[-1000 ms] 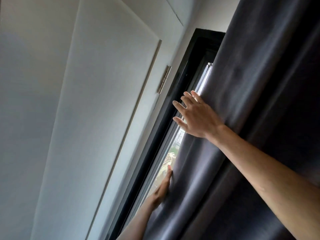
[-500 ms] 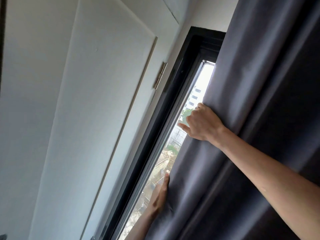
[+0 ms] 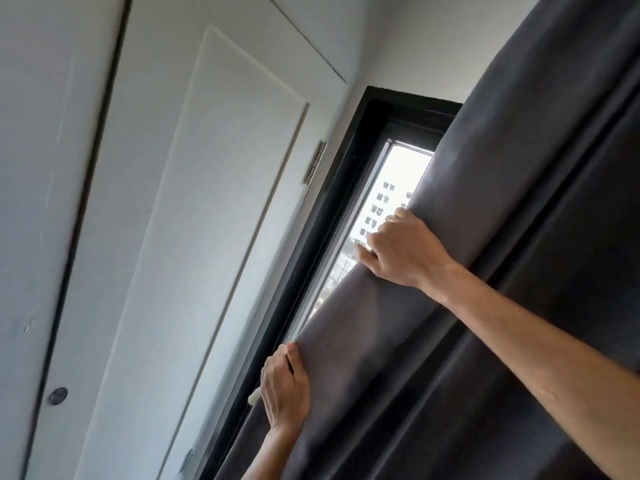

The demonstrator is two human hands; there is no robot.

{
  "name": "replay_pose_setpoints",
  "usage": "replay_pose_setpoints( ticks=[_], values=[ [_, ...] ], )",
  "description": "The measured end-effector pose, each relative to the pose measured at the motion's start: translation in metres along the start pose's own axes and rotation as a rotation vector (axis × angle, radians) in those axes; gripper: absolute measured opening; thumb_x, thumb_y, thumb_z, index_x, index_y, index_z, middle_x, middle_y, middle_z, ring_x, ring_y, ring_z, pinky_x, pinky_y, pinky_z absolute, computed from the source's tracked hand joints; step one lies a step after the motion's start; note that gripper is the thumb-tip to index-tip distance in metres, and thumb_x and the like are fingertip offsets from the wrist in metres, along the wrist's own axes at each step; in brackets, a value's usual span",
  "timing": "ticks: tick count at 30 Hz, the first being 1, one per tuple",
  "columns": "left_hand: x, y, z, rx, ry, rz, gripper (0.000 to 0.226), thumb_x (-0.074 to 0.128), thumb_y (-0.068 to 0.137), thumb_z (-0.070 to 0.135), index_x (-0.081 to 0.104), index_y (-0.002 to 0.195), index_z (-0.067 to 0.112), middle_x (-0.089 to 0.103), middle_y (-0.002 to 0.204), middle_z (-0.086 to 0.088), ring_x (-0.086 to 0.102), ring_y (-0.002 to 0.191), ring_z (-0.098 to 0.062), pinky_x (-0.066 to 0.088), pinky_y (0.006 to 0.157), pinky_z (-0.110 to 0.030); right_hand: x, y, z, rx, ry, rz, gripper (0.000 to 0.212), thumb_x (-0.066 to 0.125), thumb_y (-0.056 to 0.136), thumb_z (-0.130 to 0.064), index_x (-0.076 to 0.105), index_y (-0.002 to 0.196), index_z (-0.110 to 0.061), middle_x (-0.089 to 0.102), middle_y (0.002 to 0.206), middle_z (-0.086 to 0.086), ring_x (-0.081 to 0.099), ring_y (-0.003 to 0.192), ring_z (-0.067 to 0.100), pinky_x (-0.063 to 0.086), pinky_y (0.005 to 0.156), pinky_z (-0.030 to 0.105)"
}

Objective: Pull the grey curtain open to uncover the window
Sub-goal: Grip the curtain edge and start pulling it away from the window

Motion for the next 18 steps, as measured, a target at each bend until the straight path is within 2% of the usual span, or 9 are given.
replay_pose_setpoints(
  ticks=[3, 7, 11, 13, 15, 18],
  values=[
    [-0.003, -0.025, 0.019, 0.057, 0.008, 0.012, 0.05, 0.013, 0.099, 0.051, 0.05, 0.078, 0.026, 0.06, 0.075, 0.003, 0.056, 0.077, -0.02, 0.05, 0.078, -0.044, -0.012, -0.04, 0.016, 0.015, -0.004, -0.017, 0.061, 0.031, 0.101, -0.044, 0.063, 0.062, -0.011, 0.063, 0.058, 0.005, 0.062, 0.065, 0.025, 0.042, 0.098, 0.041],
    [0.004, -0.07, 0.052, 0.098, 0.016, -0.019, 0.056, 0.01, 0.098, 0.052, 0.052, 0.079, 0.02, 0.058, 0.076, 0.002, 0.052, 0.078, -0.017, 0.047, 0.081, -0.042, -0.032, -0.109, 0.041, -0.029, 0.023, 0.039, 0.054, 0.033, 0.1, -0.05, 0.066, 0.078, -0.013, 0.066, 0.072, 0.005, 0.06, 0.075, 0.024, 0.045, 0.09, 0.04],
    [0.025, -0.123, 0.081, 0.097, 0.021, -0.127, 0.067, 0.009, 0.097, 0.05, 0.061, 0.103, 0.007, 0.067, 0.102, -0.015, 0.058, 0.103, -0.033, 0.045, 0.096, -0.051, -0.048, -0.183, 0.073, -0.077, 0.024, 0.053, 0.052, 0.029, 0.101, -0.057, 0.065, 0.093, -0.02, 0.06, 0.078, 0.001, 0.054, 0.076, 0.022, 0.042, 0.086, 0.037],
    [0.039, -0.15, 0.1, 0.13, 0.038, -0.161, 0.069, 0.01, 0.096, 0.048, 0.061, 0.107, 0.003, 0.066, 0.107, -0.019, 0.056, 0.108, -0.037, 0.043, 0.099, -0.052, -0.057, -0.221, 0.092, -0.073, 0.021, 0.064, 0.052, 0.026, 0.102, -0.058, 0.064, 0.093, -0.022, 0.058, 0.08, 0.001, 0.052, 0.076, 0.021, 0.044, 0.085, 0.037],
    [0.054, -0.177, 0.119, 0.164, 0.031, -0.172, 0.062, 0.012, 0.098, 0.044, 0.059, 0.098, 0.004, 0.064, 0.098, -0.018, 0.055, 0.101, -0.038, 0.043, 0.096, -0.053, -0.067, -0.261, 0.111, -0.047, -0.011, 0.106, 0.049, 0.029, 0.102, -0.056, 0.062, 0.094, -0.02, 0.058, 0.082, 0.003, 0.052, 0.077, 0.022, 0.047, 0.086, 0.038],
    [0.078, -0.215, 0.148, 0.22, -0.003, -0.175, 0.036, 0.021, 0.099, 0.037, 0.045, 0.078, 0.02, 0.052, 0.077, -0.001, 0.052, 0.085, -0.032, 0.043, 0.082, -0.048, -0.073, -0.322, 0.137, 0.009, -0.112, 0.136, 0.043, 0.038, 0.101, -0.053, 0.061, 0.097, -0.017, 0.059, 0.087, 0.006, 0.056, 0.082, 0.025, 0.048, 0.093, 0.04]
  ],
)
Point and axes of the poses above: each hand's wrist, its own y-axis towards the middle knuckle, its own x-axis out of the palm, z = x × y, the point moved 9 cm from there along y, towards the middle knuckle
